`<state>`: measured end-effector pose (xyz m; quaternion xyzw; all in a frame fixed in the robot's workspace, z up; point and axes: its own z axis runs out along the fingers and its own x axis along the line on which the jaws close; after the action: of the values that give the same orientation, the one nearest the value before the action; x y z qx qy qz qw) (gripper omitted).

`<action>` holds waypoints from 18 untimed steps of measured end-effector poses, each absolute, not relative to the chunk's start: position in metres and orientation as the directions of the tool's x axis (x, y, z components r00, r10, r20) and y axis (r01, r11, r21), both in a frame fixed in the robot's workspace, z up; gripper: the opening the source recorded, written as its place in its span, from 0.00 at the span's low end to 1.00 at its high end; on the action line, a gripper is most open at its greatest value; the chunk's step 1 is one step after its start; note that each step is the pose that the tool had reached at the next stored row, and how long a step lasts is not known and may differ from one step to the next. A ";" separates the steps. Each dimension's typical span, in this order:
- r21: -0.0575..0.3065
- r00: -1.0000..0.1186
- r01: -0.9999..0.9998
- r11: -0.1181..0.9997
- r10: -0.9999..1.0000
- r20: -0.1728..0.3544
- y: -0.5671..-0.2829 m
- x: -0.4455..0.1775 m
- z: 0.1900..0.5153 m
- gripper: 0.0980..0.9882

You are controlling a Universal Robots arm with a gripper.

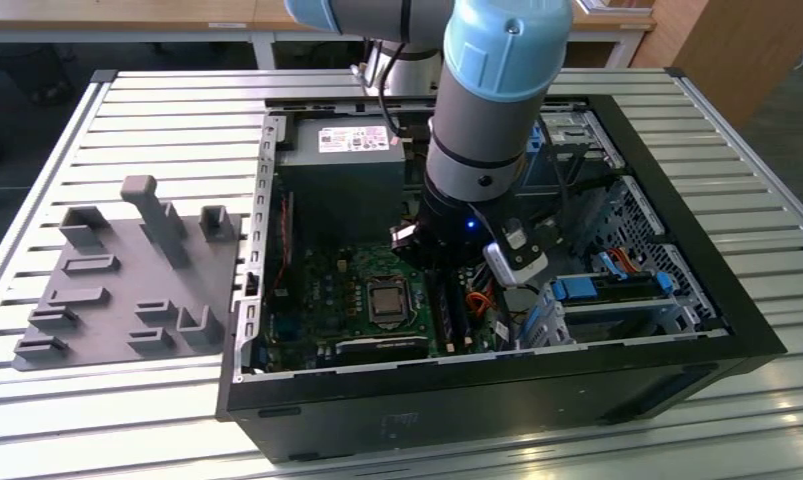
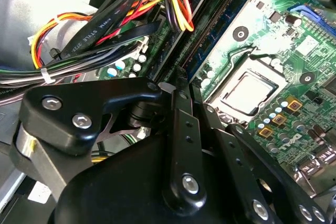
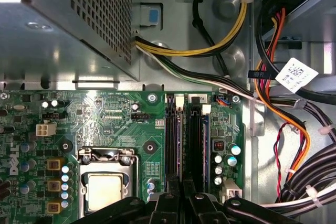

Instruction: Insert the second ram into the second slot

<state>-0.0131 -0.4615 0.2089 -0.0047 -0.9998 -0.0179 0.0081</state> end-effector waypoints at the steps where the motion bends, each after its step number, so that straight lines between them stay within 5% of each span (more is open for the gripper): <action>1: 0.036 -1.000 0.010 0.999 0.009 0.016 -0.462 -0.013 0.209 0.04; 5: 0.036 -1.000 0.010 0.999 0.009 0.016 -0.461 -0.013 0.209 0.05; 6: 0.036 -1.000 0.010 0.999 0.009 0.016 -0.461 -0.013 0.209 0.12; 18: 0.036 -1.000 0.010 0.999 0.009 0.016 -0.461 -0.013 0.227 0.12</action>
<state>-0.0131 -0.4615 0.2270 -0.0047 -0.9998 -0.0179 0.0081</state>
